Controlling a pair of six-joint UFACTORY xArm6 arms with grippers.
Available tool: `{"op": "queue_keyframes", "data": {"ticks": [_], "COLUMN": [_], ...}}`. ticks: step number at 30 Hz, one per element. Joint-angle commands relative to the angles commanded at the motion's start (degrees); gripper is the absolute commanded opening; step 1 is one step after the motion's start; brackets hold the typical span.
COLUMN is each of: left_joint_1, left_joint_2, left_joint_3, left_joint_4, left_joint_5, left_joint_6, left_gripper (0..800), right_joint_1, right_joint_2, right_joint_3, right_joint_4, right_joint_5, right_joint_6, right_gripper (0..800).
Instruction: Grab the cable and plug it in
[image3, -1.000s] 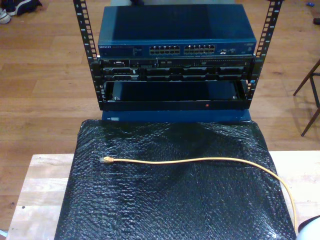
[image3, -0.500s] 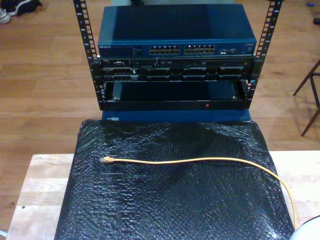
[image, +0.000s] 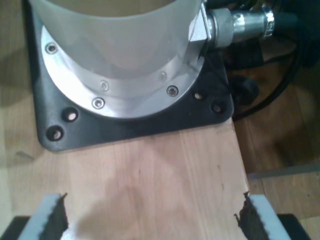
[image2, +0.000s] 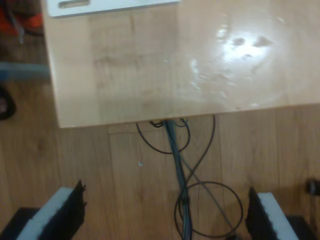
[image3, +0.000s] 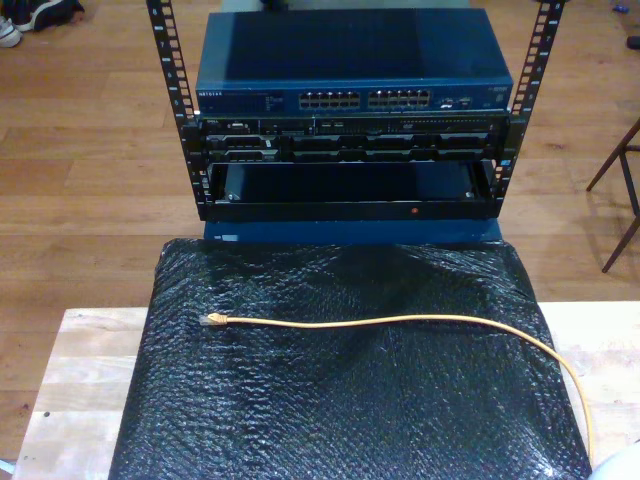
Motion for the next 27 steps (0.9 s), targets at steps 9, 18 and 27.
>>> {"op": "queue_keyframes", "data": {"ticks": [9, 18, 27], "left_joint_1": [-0.26, -3.08, -6.42], "left_joint_2": [0.09, 0.09, 0.0], "left_joint_3": [-3.78, -7.65, -9.76], "left_joint_4": [-0.09, -0.26, -1.93], "left_joint_5": [4.31, 9.49, 11.6], "left_joint_6": [-2.9, -7.3, -11.16], "left_gripper": [800, 800, 800], "right_joint_1": [7.12, 10.02, 10.81], "right_joint_2": [8.7, 15.91, 16.97], "right_joint_3": [-10.9, -20.13, -24.88], "right_joint_4": [1.67, 8.53, 17.85], "right_joint_5": [6.77, 15.21, 21.89], "right_joint_6": [11.96, 19.78, 26.2], "right_gripper": [800, 800, 800]}}
